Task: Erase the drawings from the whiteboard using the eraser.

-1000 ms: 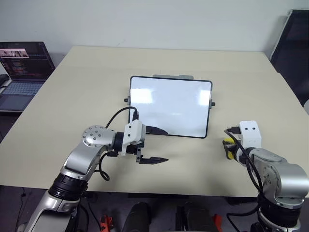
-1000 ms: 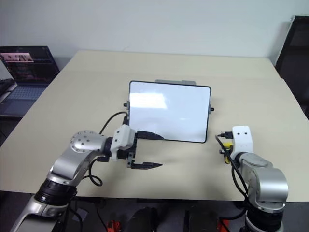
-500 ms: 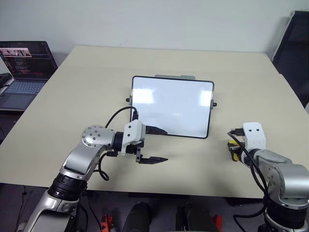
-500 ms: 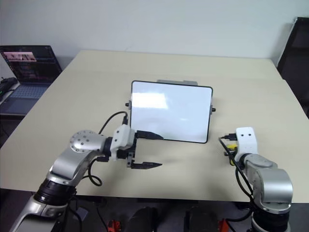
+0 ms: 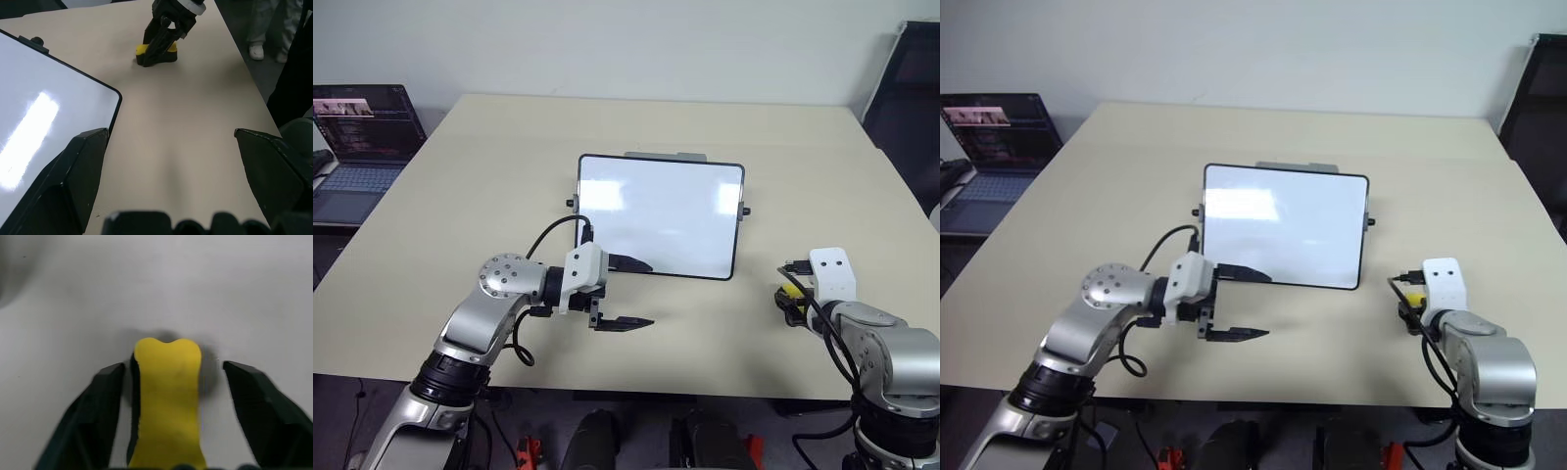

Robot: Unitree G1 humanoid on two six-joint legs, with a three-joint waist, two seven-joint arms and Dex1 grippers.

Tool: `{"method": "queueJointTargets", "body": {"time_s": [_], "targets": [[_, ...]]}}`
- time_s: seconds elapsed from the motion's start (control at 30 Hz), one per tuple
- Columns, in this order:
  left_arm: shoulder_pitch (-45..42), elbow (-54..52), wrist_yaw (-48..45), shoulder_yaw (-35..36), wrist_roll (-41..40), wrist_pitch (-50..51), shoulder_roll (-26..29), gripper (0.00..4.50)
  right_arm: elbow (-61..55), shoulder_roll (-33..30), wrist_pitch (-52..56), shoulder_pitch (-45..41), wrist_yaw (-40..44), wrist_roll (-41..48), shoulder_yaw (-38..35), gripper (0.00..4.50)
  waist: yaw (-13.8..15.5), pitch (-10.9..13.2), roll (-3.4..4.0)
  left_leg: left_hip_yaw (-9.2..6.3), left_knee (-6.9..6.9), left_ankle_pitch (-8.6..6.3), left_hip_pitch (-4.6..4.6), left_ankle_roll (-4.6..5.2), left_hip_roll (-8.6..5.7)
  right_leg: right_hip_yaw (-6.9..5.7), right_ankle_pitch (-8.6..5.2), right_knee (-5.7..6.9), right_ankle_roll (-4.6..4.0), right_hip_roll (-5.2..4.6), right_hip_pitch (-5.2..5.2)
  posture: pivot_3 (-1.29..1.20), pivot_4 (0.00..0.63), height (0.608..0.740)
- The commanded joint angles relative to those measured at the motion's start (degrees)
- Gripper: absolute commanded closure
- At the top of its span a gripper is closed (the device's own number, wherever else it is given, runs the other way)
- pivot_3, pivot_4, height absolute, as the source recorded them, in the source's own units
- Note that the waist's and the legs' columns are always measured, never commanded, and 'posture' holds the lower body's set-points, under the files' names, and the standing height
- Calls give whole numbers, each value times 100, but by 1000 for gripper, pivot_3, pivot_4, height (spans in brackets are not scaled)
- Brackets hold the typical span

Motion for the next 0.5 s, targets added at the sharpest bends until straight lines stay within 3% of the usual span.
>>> {"method": "queueJointTargets", "body": {"time_s": [0.03, 0.2, 0.37, 0.5], "targets": [[-92, -182, 28, 71, -32, -30, 0, 0, 23, -54, -130, -56, -3, 46, 47, 51, -9, 0, 0, 1, 0, 0, 1, 0, 1, 0, 0, 0, 0, 1, 0, 0, 150, 740], [-91, -376, 340, 219, -107, 160, -72, 0, -23, 90, -160, -263, -45, 64, -98, 51, -12, 0, 0, 2, 1, 0, 2, 0, 2, 2, 0, 2, 0, 4, 0, 0, 150, 740], [-86, -901, 1663, 622, -158, 1024, -476, 0, -375, 421, -99, -614, -121, 65, -364, 51, 11, 0, 0, -5, 3, 0, -4, 0, 1, 2, 0, 2, 0, 3, -1, 0, 150, 740], [297, -1291, 3060, 879, 284, 1597, -833, 0, -556, 540, -809, -624, -151, 64, -438, 51, 11, 0, 0, -8, 3, 0, -5, 0, 0, 3, 0, 1, 1, 0, 0, 0, 150, 740]]}}
